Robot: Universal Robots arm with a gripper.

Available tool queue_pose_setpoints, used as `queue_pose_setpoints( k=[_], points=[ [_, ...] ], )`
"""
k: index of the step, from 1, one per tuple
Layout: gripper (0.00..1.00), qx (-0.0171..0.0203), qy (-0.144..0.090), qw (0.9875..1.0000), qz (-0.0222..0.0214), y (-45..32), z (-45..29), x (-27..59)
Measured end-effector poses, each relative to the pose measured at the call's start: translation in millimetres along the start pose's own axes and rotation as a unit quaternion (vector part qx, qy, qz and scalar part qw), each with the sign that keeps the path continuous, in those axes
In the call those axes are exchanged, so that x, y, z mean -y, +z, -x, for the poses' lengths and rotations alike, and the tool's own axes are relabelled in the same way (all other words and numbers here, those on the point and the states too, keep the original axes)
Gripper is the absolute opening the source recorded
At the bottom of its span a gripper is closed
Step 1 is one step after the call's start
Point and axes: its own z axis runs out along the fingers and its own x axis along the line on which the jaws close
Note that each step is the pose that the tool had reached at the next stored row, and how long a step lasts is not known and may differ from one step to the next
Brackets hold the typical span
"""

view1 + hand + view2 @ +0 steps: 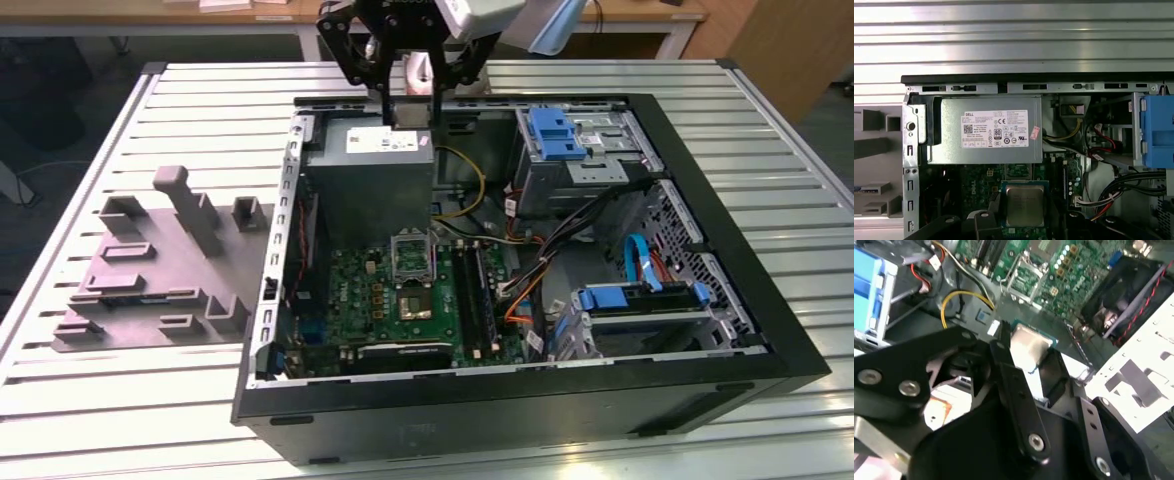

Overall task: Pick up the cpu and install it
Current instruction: 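Pick up the cpu and move it towards the insertion slot, then place the cpu into insertion slot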

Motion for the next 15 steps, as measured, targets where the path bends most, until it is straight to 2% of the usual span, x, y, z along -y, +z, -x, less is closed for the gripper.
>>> queue_pose_setpoints(
  k=[15],
  points=[
    [0.47,0.0,0.0,1.0,0.0,2.3,-1.7,1.4]
  ],
)
